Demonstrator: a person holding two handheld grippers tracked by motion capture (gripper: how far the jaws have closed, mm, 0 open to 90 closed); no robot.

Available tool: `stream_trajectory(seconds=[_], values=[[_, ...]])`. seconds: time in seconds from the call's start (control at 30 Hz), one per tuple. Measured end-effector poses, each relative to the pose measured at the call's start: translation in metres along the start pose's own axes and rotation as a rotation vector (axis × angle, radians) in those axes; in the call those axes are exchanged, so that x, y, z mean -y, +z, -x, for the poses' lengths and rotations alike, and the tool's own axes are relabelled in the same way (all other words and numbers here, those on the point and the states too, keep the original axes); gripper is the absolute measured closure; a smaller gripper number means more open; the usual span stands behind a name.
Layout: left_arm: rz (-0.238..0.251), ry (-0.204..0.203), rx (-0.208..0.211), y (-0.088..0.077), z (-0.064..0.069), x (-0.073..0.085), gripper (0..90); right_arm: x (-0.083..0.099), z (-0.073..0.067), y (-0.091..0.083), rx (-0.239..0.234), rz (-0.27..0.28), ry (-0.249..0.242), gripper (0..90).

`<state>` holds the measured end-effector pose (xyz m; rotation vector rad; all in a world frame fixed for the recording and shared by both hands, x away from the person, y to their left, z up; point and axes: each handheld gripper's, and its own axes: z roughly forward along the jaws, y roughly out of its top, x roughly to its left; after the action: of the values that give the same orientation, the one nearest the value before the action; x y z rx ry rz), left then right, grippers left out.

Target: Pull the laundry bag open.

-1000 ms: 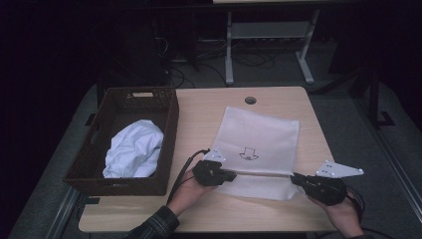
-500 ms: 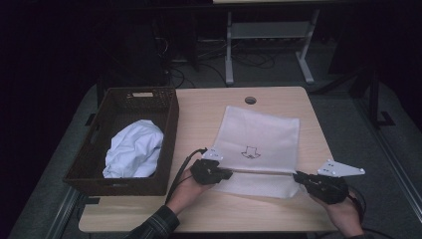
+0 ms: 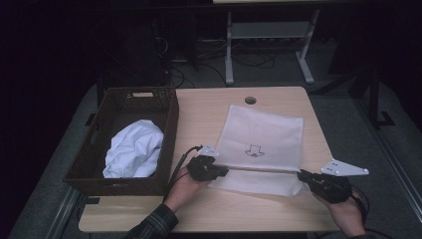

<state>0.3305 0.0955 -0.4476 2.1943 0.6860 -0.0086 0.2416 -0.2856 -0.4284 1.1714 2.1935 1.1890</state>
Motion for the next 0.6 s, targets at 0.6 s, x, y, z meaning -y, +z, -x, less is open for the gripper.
stream_trajectory(seconds=[0.6], values=[[-0.042,-0.035,-0.044,-0.004,-0.013,0.005,87.4,0.003,0.008,-0.006,0.055,0.002,0.016,84.1]])
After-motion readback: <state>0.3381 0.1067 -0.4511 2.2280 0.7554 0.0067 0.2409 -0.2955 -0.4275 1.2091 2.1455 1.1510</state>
